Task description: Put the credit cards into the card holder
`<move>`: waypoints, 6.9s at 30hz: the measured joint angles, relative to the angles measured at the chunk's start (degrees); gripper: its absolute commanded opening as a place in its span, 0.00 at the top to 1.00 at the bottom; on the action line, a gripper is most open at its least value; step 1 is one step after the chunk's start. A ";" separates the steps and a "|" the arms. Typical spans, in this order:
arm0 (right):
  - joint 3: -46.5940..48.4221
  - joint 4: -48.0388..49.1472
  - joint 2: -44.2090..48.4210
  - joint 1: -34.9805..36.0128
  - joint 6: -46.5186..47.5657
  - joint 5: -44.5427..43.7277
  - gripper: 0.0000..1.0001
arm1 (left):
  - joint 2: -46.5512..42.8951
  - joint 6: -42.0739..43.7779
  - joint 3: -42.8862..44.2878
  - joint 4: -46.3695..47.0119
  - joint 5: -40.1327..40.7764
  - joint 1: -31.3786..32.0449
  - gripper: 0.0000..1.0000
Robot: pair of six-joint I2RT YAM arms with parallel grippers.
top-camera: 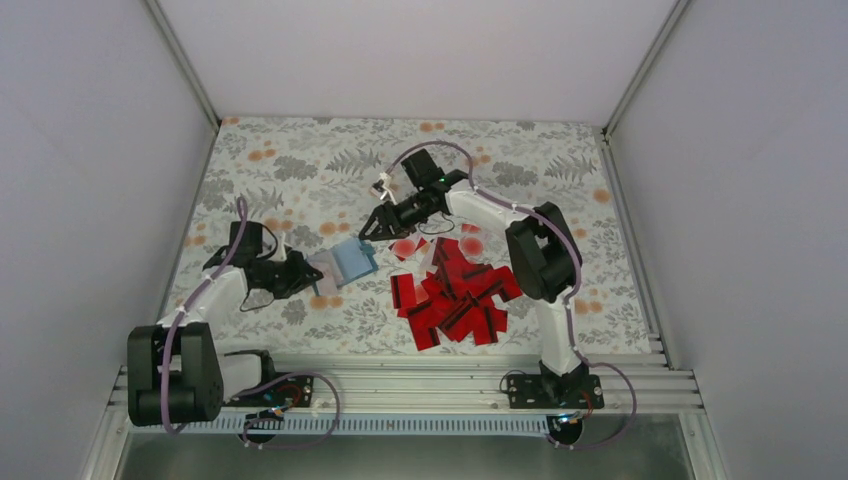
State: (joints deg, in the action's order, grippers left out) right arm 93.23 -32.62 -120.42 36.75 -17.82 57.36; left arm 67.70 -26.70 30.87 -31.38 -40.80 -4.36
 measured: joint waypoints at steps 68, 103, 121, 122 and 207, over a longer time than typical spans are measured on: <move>6.64 -3.26 -16.98 1.38 4.44 2.51 0.63 | 25.33 6.21 6.91 14.97 -8.98 -0.02 0.98; 6.67 -3.32 -17.00 1.36 4.42 2.43 0.63 | 28.59 9.86 9.01 13.27 -12.85 -0.02 0.97; 6.73 -3.50 -17.00 1.36 4.46 2.40 0.63 | 30.56 11.72 11.45 13.60 -12.41 0.00 0.98; 6.82 -3.63 -17.00 1.36 4.44 2.38 0.63 | 30.62 11.72 11.45 13.77 -12.44 0.00 0.98; -2.86 -2.84 -12.07 -1.29 3.69 -2.80 0.90 | 35.60 0.42 7.85 31.43 -15.04 5.31 0.82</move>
State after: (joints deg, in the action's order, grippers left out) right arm 90.37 -35.46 -132.49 35.46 -14.13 54.57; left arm 103.31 -26.28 38.72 0.05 -55.83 0.95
